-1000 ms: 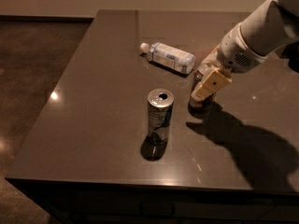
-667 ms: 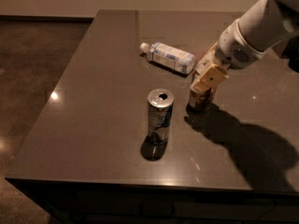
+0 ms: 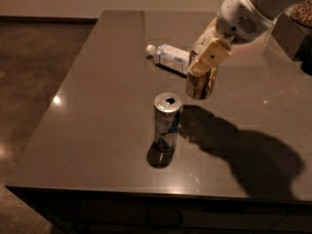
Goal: Pick orange can
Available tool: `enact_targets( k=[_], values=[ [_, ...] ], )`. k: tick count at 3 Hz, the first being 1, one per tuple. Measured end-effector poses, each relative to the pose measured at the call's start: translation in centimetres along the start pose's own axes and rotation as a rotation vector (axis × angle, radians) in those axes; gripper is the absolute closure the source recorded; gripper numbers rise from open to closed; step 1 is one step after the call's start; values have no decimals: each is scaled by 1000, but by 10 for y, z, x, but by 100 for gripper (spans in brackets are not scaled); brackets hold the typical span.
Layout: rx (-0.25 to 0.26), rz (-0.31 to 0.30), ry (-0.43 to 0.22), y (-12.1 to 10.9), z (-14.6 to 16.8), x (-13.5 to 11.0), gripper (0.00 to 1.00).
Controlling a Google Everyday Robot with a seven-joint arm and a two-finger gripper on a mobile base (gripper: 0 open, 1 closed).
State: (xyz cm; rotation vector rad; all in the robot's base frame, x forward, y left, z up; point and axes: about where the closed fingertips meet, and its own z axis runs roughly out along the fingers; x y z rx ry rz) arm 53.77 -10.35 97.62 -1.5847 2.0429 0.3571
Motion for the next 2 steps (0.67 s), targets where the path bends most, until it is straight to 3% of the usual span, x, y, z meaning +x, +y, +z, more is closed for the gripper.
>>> enact_targets(
  k=[1, 2],
  values=[
    [-11, -33, -29, 5, -15, -25, 100],
    [-11, -41, -36, 6, -19, -30, 100]
  ],
)
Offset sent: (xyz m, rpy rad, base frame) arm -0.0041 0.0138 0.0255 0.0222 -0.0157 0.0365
